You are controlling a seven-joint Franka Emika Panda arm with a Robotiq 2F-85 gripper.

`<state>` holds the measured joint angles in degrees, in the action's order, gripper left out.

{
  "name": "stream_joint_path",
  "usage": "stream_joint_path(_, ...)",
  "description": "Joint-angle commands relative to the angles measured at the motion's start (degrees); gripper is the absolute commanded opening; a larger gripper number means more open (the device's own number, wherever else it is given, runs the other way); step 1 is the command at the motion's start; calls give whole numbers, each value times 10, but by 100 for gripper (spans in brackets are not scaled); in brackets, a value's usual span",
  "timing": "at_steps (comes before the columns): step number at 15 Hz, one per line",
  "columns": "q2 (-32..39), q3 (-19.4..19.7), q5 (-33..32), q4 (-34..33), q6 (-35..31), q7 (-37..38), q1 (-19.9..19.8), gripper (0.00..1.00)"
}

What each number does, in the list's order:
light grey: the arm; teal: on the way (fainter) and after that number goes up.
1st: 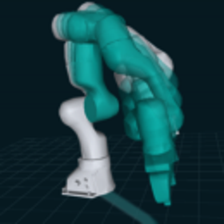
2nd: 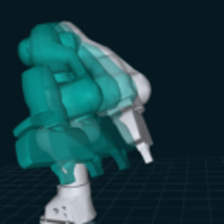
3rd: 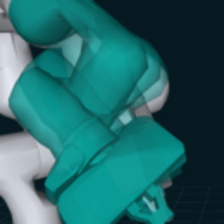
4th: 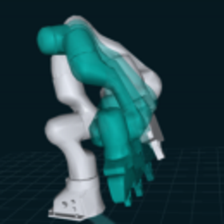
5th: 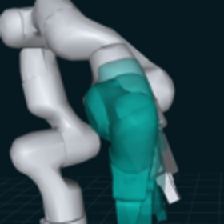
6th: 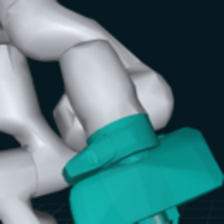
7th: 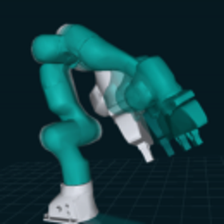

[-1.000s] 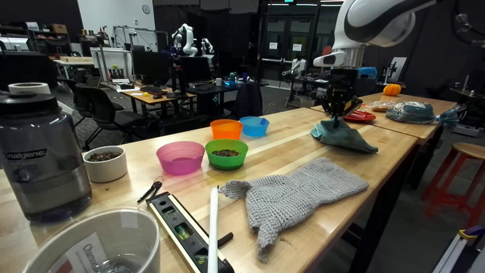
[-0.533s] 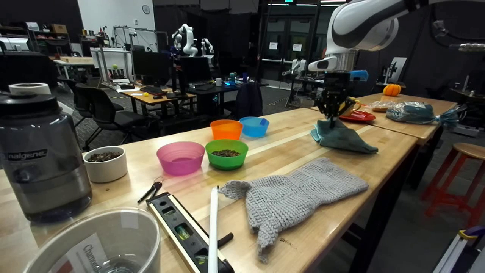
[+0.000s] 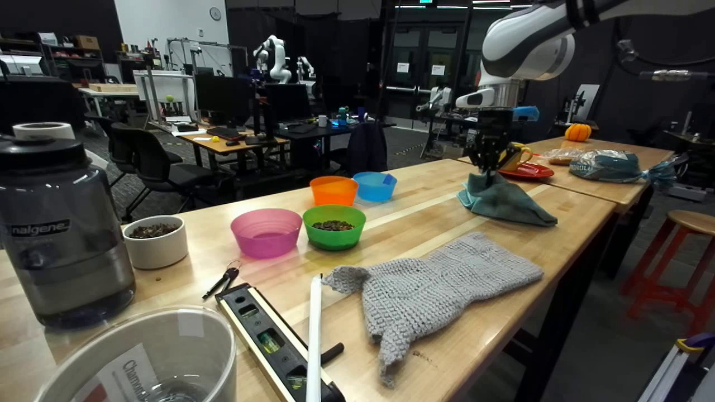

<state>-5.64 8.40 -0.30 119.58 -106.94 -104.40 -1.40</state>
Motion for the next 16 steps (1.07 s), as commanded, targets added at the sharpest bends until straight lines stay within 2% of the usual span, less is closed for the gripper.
stream_joint_path(1,31,2,18,-34,10,-24,-19,33)
stream_joint_path(5,39,2,32,-35,-21,-7,-37,57)
stream_joint_path(11,12,6,78,10,-185,53,-57,97)
stream_joint_path(14,-5,5,82,37,-252,105,-58,100)
stream_joint_path(16,-27,1,53,61,-252,184,-57,100)
